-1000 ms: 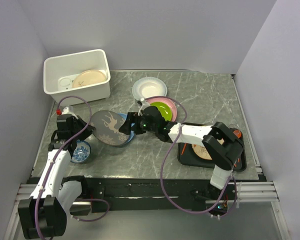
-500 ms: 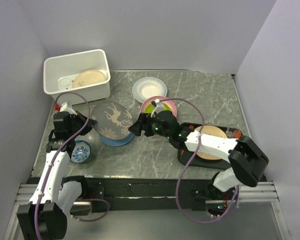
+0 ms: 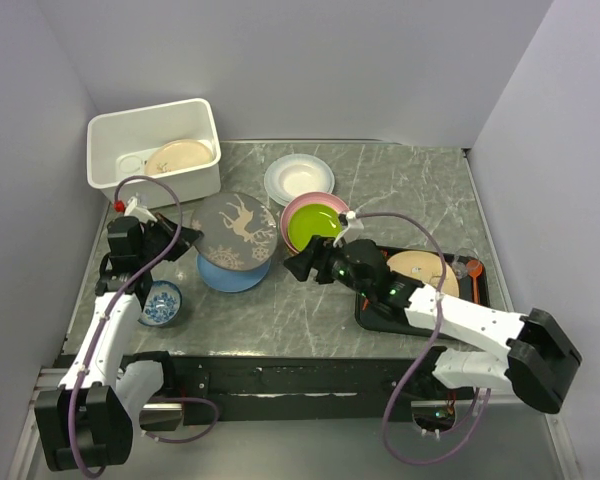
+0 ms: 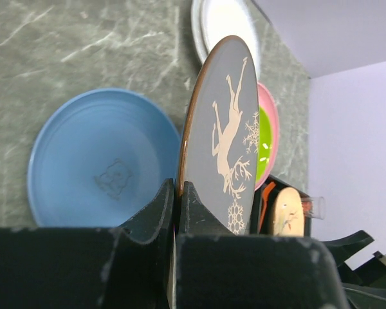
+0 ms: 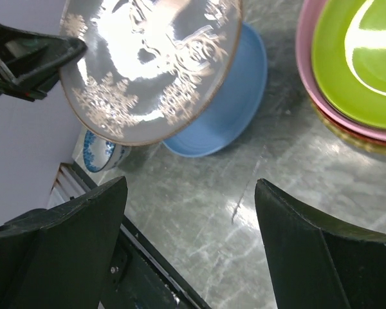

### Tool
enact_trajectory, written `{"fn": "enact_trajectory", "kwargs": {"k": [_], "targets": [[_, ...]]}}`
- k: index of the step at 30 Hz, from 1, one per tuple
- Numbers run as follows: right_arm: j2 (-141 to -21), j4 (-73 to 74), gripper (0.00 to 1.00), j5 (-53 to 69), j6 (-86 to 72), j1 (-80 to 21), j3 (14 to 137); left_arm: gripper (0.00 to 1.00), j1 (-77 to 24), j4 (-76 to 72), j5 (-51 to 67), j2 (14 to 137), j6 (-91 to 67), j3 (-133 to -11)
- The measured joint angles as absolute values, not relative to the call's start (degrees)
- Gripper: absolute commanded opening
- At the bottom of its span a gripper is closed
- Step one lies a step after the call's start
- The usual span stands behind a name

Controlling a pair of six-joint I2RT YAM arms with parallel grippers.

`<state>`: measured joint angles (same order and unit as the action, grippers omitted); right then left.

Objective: Place the plates into the plastic bin on the countertop
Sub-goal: Pick up the plate at the center of the board, then place the plate in the plastic bin.

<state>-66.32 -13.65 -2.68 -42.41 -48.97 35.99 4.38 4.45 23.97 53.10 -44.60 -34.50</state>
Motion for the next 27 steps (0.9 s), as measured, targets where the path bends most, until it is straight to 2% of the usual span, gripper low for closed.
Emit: {"fn": "enact_trajectory", "kwargs": {"k": [13, 20, 27], "targets": [[-57.21, -8.21, 0.88, -7.92, -43.83, -48.97, 32.16, 0.01, 3.66, -2.28, 27.64, 57.43, -47.53, -34.59], [-60.71, -7.7, 0.89, -7.88, -43.11, -48.97, 33.36, 0.01, 3.66, -1.78, 26.92, 58.65, -47.68, -37.76], [-68.95, -8.01, 0.89, -5.69, -40.64, -48.97, 40.01, 0.01, 3.68, 1.54, 24.8, 62.33, -47.22, -46.11]]}}
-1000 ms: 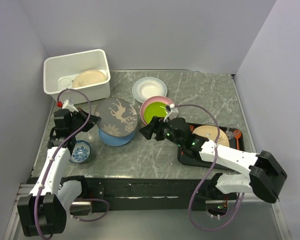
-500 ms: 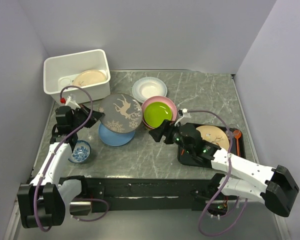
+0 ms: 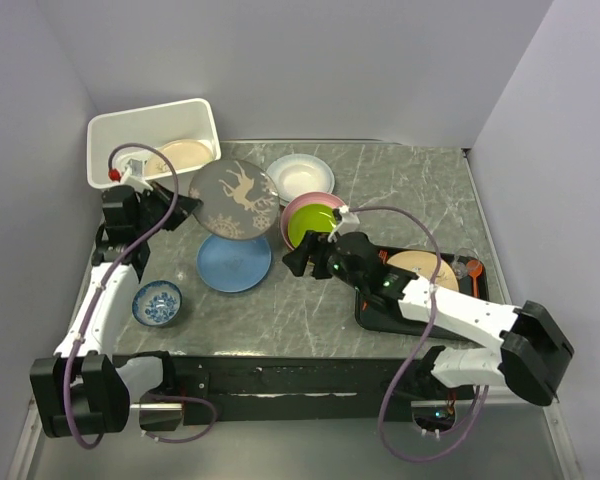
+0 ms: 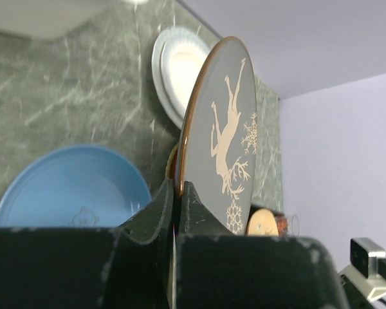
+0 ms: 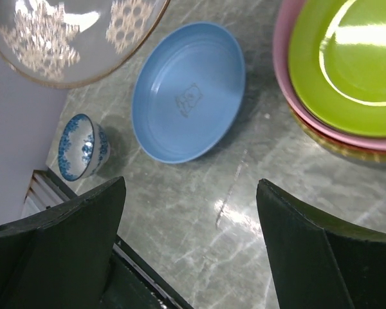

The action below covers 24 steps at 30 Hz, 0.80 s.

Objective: Place the plates into the plastic bin on the countertop
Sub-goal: Place the plate in the plastic bin.

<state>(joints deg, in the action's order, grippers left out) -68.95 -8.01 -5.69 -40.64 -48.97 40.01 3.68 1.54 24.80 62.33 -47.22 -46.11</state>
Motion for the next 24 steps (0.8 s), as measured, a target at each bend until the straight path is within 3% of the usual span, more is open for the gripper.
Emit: {"fn": "enact_trajectory", "kwargs": {"k": [12, 24], "targets": [[-80.38, -8.93, 0.89, 2.28, -36.73, -46.44, 49.87, 0.01, 5.34, 2.68, 20.03, 69.38, -47.51, -57.74], [-81.6, -9.41, 0.9, 8.08, -36.05, -44.36, 50.87, 0.01, 7.33, 5.15, 13.8, 80.05, -49.69, -69.32]]}}
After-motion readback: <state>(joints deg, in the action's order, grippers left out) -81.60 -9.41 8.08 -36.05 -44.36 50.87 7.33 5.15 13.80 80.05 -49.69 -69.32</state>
